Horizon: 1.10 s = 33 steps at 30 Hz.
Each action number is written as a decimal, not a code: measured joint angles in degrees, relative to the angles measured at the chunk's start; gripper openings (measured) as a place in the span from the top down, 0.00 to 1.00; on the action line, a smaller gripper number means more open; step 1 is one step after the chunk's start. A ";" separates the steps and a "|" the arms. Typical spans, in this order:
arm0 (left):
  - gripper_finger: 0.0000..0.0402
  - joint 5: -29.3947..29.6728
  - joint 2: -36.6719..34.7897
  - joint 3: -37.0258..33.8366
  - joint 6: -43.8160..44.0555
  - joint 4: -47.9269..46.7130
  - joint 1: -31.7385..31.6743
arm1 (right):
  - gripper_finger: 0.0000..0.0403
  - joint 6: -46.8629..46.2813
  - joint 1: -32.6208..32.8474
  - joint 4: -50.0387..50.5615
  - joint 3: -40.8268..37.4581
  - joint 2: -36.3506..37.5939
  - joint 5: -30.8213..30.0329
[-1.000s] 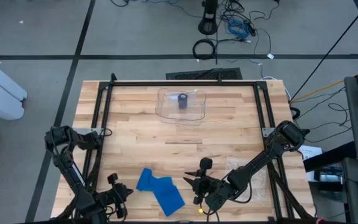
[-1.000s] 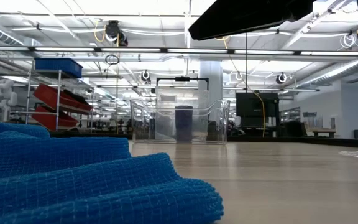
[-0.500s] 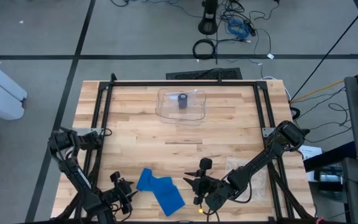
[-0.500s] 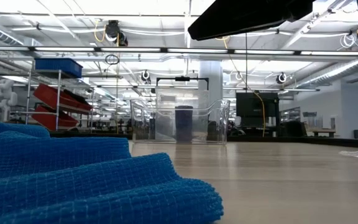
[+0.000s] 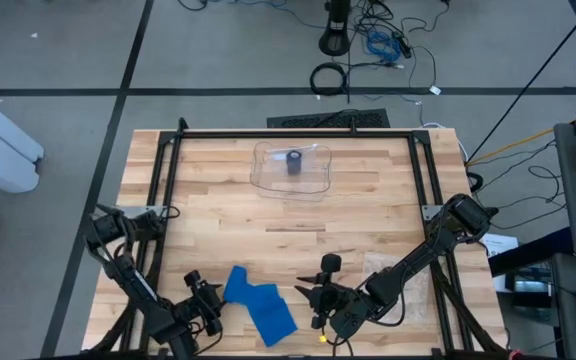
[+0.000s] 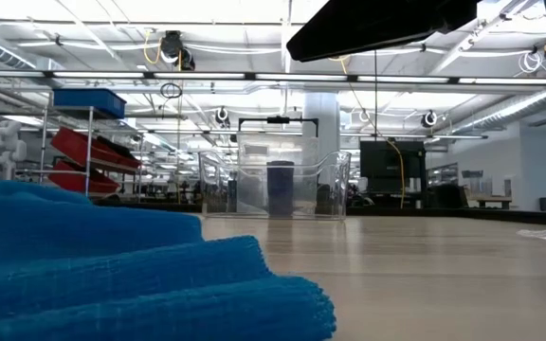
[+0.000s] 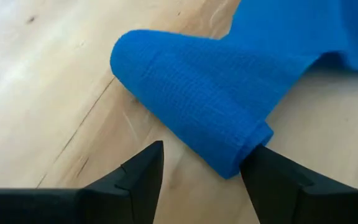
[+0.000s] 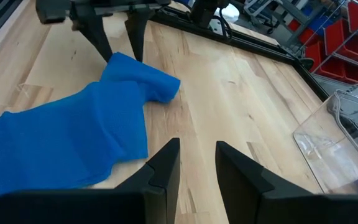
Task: Roll bandage
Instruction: Roll the blue bandage
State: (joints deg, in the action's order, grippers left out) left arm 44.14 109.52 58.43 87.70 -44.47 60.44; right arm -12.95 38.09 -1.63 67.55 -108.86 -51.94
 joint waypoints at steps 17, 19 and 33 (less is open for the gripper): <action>0.97 8.66 6.85 -0.02 0.51 -5.03 -2.98 | 0.78 0.09 -0.15 0.09 0.00 0.00 1.49; 0.97 9.59 7.24 -0.02 0.59 -5.40 -3.04 | 0.78 0.13 -0.14 0.11 0.00 0.00 1.49; 0.98 18.94 -6.67 1.66 12.85 -37.28 -4.45 | 0.78 1.74 0.79 -0.58 0.00 1.18 1.32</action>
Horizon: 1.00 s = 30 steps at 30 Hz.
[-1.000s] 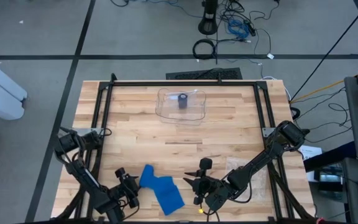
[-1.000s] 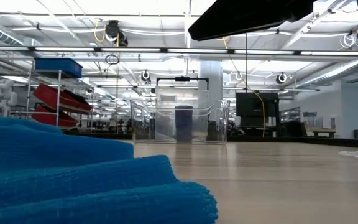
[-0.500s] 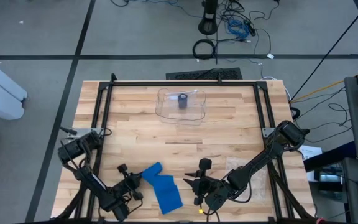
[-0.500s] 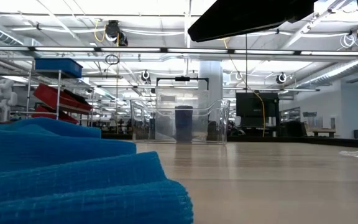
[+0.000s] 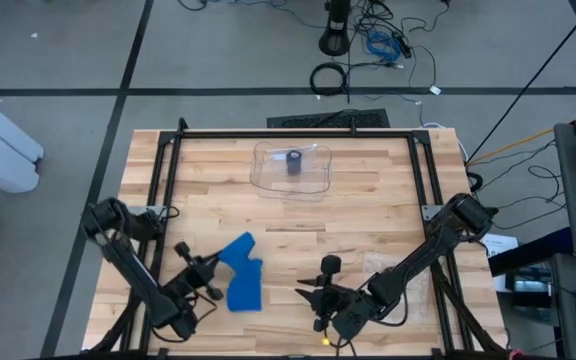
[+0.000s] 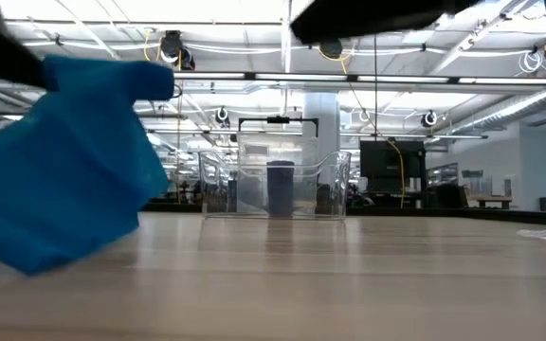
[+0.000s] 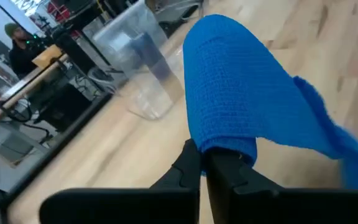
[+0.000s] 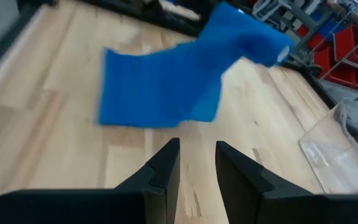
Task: Roll bandage
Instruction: Roll the blue bandage
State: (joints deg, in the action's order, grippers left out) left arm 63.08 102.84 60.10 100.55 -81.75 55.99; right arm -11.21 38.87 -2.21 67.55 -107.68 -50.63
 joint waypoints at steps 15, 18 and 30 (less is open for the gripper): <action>0.99 3.35 -25.36 5.03 -47.69 19.79 -5.78 | 0.78 1.76 -1.78 -1.24 0.00 9.39 0.09; 1.00 -2.50 -28.03 6.22 -64.57 31.84 -7.53 | 0.78 2.54 -3.65 -2.97 0.00 8.79 4.72; 1.00 -10.64 -25.99 6.11 -89.09 49.08 -10.78 | 0.78 1.82 -1.89 -7.62 0.00 6.95 8.25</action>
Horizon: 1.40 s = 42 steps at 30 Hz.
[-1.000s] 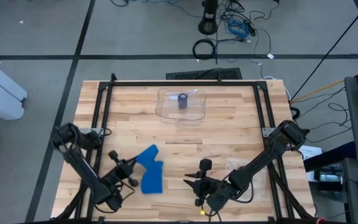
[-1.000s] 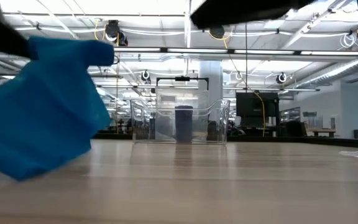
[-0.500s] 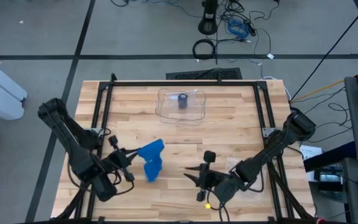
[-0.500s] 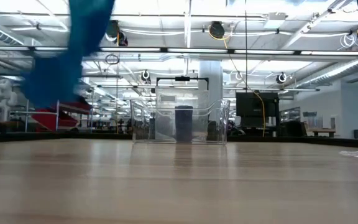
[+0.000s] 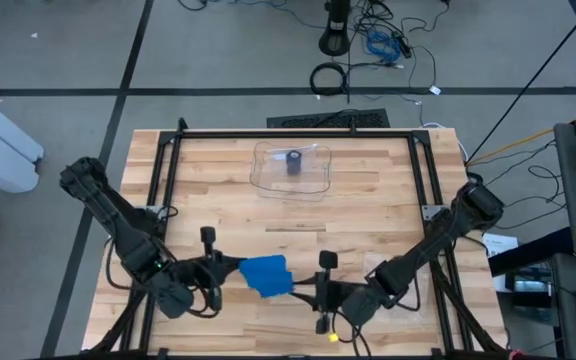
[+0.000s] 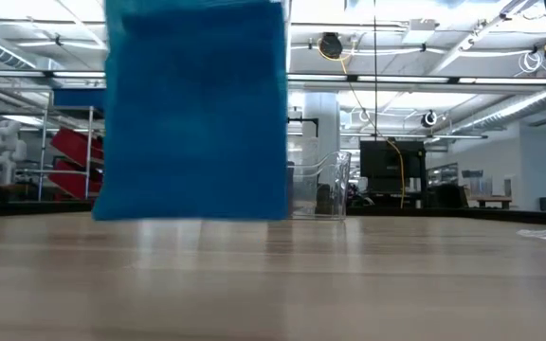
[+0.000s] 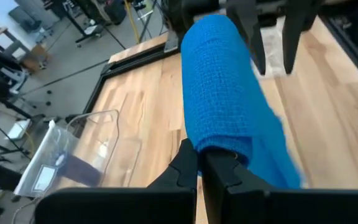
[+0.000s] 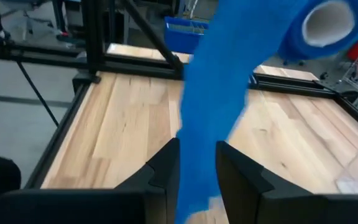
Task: Roll bandage
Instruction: Roll the blue bandage
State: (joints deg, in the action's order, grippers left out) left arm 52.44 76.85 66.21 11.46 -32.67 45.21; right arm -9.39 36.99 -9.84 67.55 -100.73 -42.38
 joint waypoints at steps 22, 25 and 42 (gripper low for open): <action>0.98 -0.18 4.82 -0.10 1.60 1.15 -6.80 | 0.60 -15.56 3.51 15.94 -0.04 -1.79 -6.67; 0.98 -1.33 4.71 -0.10 0.50 2.03 -7.20 | 0.59 -15.72 3.40 19.50 -0.04 -3.49 -7.58; 0.97 -6.01 4.71 -0.10 -4.48 2.21 -4.59 | 0.62 -10.31 -1.43 16.99 -0.11 -5.84 2.11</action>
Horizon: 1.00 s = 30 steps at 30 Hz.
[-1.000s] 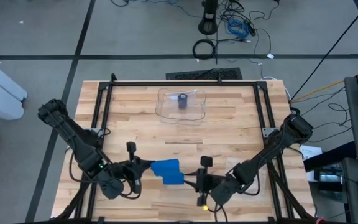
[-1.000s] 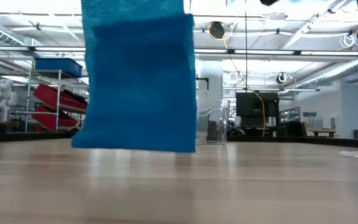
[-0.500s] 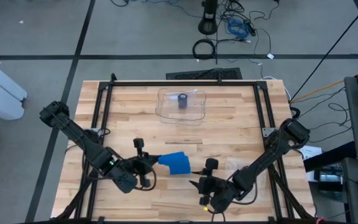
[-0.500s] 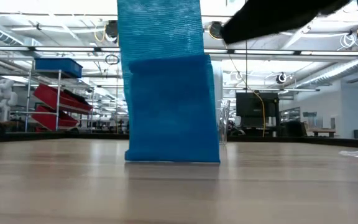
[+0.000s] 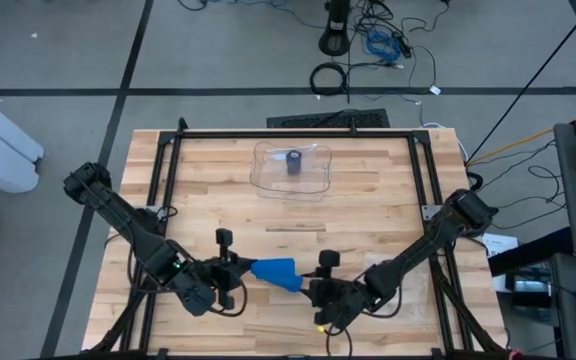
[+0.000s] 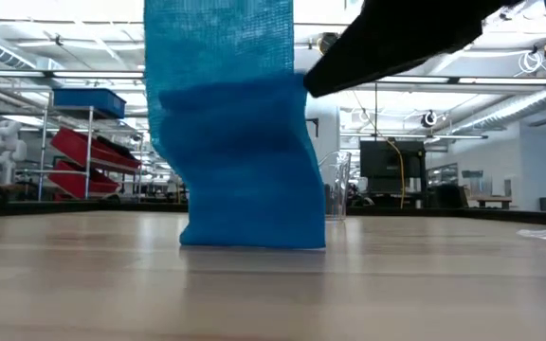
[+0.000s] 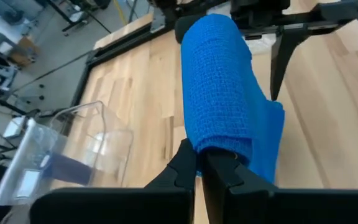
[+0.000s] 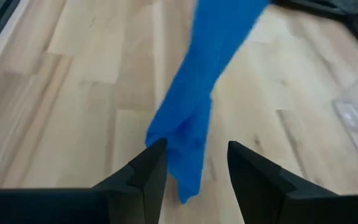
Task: Roll bandage
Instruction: Roll the blue bandage
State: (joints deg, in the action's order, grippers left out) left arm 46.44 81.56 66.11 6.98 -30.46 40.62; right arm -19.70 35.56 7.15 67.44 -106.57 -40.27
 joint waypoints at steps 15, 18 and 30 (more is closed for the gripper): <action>0.97 -1.49 0.00 0.00 0.02 0.00 0.02 | 0.63 5.55 -2.22 -5.80 0.02 -0.52 7.43; 0.97 -1.47 0.00 0.00 0.04 0.00 0.01 | 0.68 5.74 -2.24 -5.43 0.04 -0.52 7.41; 0.97 -1.44 0.00 0.00 -0.29 -0.02 0.02 | 0.98 6.40 -2.11 -2.87 0.04 -0.52 9.09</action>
State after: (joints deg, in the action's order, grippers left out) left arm 45.00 81.56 66.11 6.69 -30.48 40.64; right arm -13.30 33.45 4.28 67.48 -107.09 -31.18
